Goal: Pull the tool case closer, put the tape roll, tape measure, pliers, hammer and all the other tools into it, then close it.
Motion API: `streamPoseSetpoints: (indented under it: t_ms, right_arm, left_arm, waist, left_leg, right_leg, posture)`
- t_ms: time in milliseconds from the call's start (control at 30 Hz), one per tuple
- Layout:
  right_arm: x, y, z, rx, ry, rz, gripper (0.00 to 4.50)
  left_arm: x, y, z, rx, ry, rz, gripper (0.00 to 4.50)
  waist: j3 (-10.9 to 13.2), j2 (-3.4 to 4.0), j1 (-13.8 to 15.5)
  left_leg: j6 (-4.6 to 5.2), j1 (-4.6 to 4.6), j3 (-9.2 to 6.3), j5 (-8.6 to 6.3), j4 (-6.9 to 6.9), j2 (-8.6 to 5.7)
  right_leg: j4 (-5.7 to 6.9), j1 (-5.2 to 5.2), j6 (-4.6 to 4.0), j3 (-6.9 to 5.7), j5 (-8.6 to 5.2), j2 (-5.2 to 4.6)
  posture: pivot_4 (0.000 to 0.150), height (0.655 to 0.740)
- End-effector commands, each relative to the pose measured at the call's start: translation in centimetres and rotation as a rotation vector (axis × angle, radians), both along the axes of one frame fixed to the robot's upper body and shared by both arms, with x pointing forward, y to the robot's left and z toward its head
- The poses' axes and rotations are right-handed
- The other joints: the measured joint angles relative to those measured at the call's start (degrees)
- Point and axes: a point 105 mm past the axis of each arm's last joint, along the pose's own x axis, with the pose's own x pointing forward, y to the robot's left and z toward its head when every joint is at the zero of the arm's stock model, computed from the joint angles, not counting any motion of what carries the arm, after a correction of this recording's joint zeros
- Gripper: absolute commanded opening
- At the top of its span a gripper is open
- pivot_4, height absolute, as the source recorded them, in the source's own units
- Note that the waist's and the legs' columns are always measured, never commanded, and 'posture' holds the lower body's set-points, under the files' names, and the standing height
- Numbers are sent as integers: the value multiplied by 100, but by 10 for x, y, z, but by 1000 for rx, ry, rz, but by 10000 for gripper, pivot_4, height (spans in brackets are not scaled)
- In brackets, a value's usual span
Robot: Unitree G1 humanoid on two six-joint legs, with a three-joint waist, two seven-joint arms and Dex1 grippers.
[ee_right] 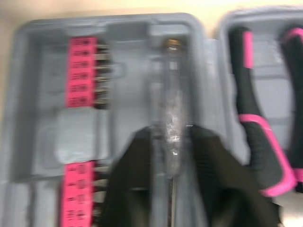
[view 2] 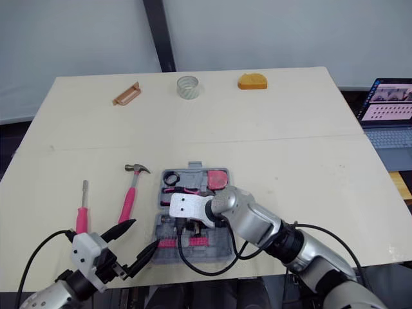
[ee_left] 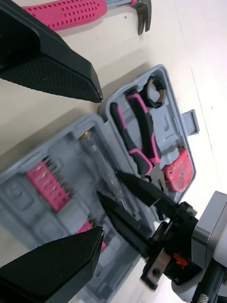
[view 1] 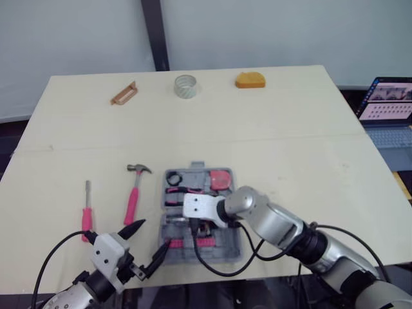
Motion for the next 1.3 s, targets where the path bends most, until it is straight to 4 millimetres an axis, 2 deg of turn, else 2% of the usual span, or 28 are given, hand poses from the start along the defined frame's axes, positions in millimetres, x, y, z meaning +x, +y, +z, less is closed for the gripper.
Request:
streamPoseSetpoints:
  t_ms: [33,100,200,633,733,967,1000,1300]
  right_arm:
    - [2,-2,23,53,-54,8,37188]
    - [4,-4,29,63,-63,4,44673]
    - [1,-7,36,75,-59,11,44673]
    - [3,-6,39,150,-34,-21,44673]
    - [5,-7,38,187,-31,-54,36593]
    - [1,-9,17,195,-4,-84,2186]
    - [0,-9,14,195,8,-86,919]
    - [-3,-10,2,183,30,-93,919]
  left_arm:
    - [-2,-2,1,-9,0,0,45000]
    - [-2,-3,1,-13,1,0,45000]
    - [-2,-6,1,-20,0,-2,45000]
    - [3,-6,2,-19,-10,-11,45000]
    - [3,-6,2,-18,-9,-16,45000]
    - [6,-6,1,-15,-9,-19,45000]
    - [6,-6,1,-15,-10,-20,45000]
    - [7,-6,2,-12,-14,-20,45000]
  waist:
    - [-1,-2,10]
    - [-2,-3,3]
    - [-2,-3,-2]
    - [-2,-3,1]
    - [-2,-4,3]
    - [-3,-4,-3]
    - [-3,-5,-2]
    - [-3,-5,-1]
  left_leg:
    - [0,0,-1,0,1,0]
    - [0,0,0,0,2,0]
    - [0,0,0,0,1,0]
    - [0,0,1,0,1,0]
    - [0,0,1,0,1,0]
    - [0,2,3,0,1,0]
    - [0,2,3,0,1,0]
    - [0,3,3,0,2,0]
  right_leg:
    - [1,1,0,0,0,0]
    - [0,1,0,0,0,0]
    - [1,0,0,0,0,0]
    - [3,-1,0,0,0,0]
    - [4,-1,0,0,0,0]
    - [6,-1,0,1,0,0]
    - [6,-1,0,0,0,0]
    - [8,-1,0,0,0,0]
  posture:
    - [1500,7400]
    - [1500,7400]
    - [1500,7400]
    - [1500,7400]
    - [1500,7400]
    - [1500,7400]
    - [1500,7400]
    - [1500,7400]
